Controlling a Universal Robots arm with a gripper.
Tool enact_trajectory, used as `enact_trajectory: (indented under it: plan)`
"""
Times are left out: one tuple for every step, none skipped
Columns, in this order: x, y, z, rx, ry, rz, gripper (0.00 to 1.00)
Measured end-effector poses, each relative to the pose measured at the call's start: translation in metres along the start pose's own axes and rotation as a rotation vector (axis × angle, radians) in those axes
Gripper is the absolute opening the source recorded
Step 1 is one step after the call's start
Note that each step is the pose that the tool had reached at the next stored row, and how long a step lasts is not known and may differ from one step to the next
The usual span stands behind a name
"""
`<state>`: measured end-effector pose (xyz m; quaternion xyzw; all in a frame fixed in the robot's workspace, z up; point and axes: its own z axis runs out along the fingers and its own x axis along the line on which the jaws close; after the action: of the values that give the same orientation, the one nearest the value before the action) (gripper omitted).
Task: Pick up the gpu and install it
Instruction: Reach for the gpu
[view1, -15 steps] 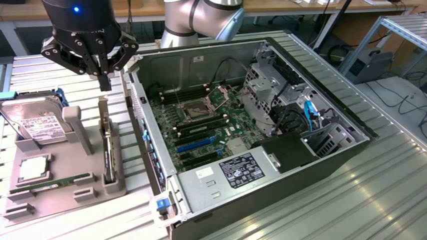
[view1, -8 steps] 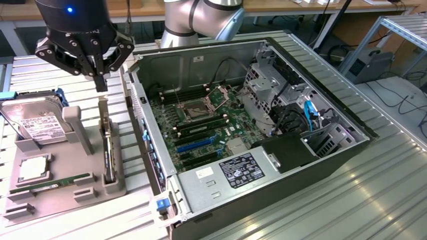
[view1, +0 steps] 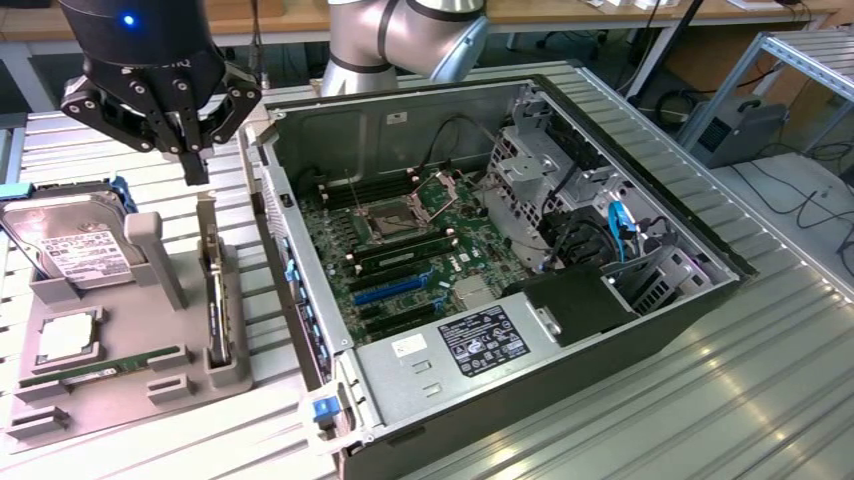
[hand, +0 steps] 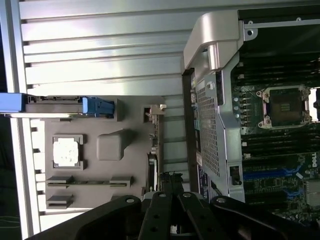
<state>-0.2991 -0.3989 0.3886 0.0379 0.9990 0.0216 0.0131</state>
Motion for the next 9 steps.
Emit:
enact_trajectory:
  plan:
    - [0.0007, -0.0001, 0.0000, 0.0000, 0.0000, 0.000, 0.11]
    - [0.0013, -0.0001, 0.0000, 0.0000, 0.0000, 0.000, 0.11]
    - [0.0019, -0.0001, 0.0000, 0.0000, 0.0000, 0.000, 0.11]
    - [0.0033, -0.0003, 0.0000, 0.0000, 0.0000, 0.000, 0.11]
    - [0.0044, -0.0003, 0.0000, 0.0000, 0.0000, 0.000, 0.11]
    - [0.0057, -0.0004, 0.0001, 0.0000, 0.0000, 0.000, 0.11]
    - [0.0068, -0.0005, 0.0001, 0.0000, 0.0000, 0.000, 0.11]
    - [0.0075, -0.0006, 0.0001, 0.0000, 0.0000, 0.000, 0.11]
    - [0.0082, -0.0006, 0.0001, 0.0000, 0.0001, 0.000, 0.11]
